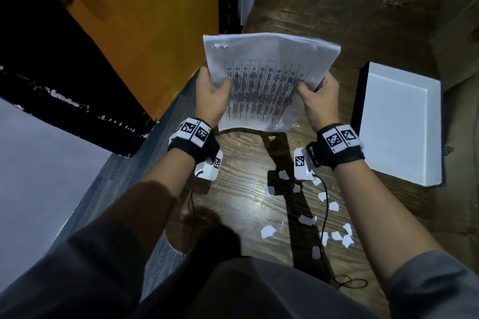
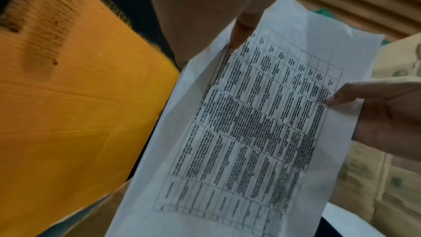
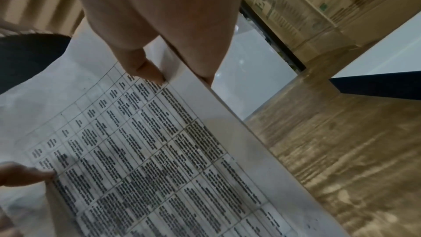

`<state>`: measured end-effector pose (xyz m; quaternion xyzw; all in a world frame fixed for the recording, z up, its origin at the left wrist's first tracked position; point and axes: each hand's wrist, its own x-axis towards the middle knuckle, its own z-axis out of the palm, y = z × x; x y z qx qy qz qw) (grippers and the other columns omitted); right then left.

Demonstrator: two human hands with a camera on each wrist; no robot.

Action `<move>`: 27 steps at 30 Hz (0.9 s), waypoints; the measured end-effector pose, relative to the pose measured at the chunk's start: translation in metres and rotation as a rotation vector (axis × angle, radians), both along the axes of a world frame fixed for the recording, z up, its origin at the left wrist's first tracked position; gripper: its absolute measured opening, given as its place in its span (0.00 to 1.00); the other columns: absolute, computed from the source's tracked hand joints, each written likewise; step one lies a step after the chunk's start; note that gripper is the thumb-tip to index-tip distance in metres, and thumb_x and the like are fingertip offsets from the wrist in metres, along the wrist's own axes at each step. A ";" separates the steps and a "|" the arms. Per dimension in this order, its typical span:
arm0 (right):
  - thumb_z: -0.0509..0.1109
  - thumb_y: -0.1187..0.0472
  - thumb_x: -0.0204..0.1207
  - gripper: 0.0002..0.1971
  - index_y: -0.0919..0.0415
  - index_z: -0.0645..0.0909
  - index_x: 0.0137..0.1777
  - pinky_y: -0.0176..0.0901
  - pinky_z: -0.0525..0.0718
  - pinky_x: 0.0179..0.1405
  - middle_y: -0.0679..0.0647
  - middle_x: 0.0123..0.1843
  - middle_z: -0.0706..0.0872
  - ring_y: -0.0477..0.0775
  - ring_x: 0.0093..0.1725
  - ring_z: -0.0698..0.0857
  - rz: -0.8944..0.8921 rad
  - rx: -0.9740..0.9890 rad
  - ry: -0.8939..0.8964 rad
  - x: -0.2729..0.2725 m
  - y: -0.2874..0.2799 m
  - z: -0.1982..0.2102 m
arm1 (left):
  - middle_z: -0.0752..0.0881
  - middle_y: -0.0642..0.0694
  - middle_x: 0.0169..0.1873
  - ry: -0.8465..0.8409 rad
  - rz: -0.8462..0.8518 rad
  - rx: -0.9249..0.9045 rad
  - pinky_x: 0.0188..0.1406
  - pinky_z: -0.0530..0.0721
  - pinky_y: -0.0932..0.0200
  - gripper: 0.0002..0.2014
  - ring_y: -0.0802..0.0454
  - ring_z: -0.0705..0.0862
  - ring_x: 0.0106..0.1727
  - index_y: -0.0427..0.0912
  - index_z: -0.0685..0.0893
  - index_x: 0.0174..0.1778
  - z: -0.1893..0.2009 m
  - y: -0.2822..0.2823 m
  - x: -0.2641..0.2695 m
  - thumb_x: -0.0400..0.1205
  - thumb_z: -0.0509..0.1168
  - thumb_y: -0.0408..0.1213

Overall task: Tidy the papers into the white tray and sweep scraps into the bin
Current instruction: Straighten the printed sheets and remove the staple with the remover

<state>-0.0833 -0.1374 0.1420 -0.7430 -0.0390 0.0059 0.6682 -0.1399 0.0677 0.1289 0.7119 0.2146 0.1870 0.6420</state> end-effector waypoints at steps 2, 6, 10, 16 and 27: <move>0.68 0.77 0.71 0.12 0.61 0.79 0.50 0.29 0.84 0.44 0.55 0.48 0.87 0.40 0.45 0.86 -0.016 -0.010 0.004 -0.003 -0.001 -0.006 | 0.82 0.54 0.45 -0.019 0.023 -0.020 0.44 0.84 0.72 0.13 0.63 0.83 0.46 0.44 0.75 0.52 -0.007 -0.001 -0.004 0.80 0.64 0.22; 0.68 0.78 0.72 0.13 0.72 0.81 0.56 0.27 0.85 0.40 0.55 0.50 0.87 0.45 0.48 0.86 0.042 -0.119 0.207 -0.018 0.002 -0.047 | 0.85 0.47 0.52 0.104 0.018 -0.038 0.54 0.85 0.61 0.17 0.55 0.85 0.53 0.28 0.76 0.67 -0.043 -0.008 -0.015 0.81 0.66 0.24; 0.67 0.78 0.72 0.15 0.71 0.82 0.58 0.39 0.89 0.52 0.57 0.52 0.89 0.51 0.51 0.88 0.000 -0.088 0.256 -0.015 0.003 -0.058 | 0.82 0.47 0.58 0.072 -0.006 0.038 0.54 0.81 0.79 0.17 0.67 0.82 0.54 0.35 0.76 0.66 -0.039 -0.006 -0.011 0.81 0.63 0.22; 0.67 0.79 0.73 0.20 0.66 0.80 0.64 0.43 0.86 0.58 0.58 0.60 0.87 0.53 0.55 0.87 0.116 -0.114 0.359 -0.006 0.012 -0.069 | 0.88 0.46 0.48 0.175 -0.127 -0.082 0.43 0.86 0.69 0.20 0.67 0.89 0.43 0.42 0.80 0.60 -0.035 0.022 0.005 0.75 0.65 0.18; 0.67 0.82 0.67 0.25 0.68 0.79 0.64 0.63 0.84 0.62 0.67 0.61 0.87 0.67 0.58 0.86 0.017 -0.199 0.622 -0.018 0.021 -0.149 | 0.89 0.36 0.56 0.557 -0.234 -0.117 0.42 0.86 0.56 0.25 0.40 0.89 0.51 0.37 0.83 0.64 -0.097 0.028 0.021 0.70 0.67 0.19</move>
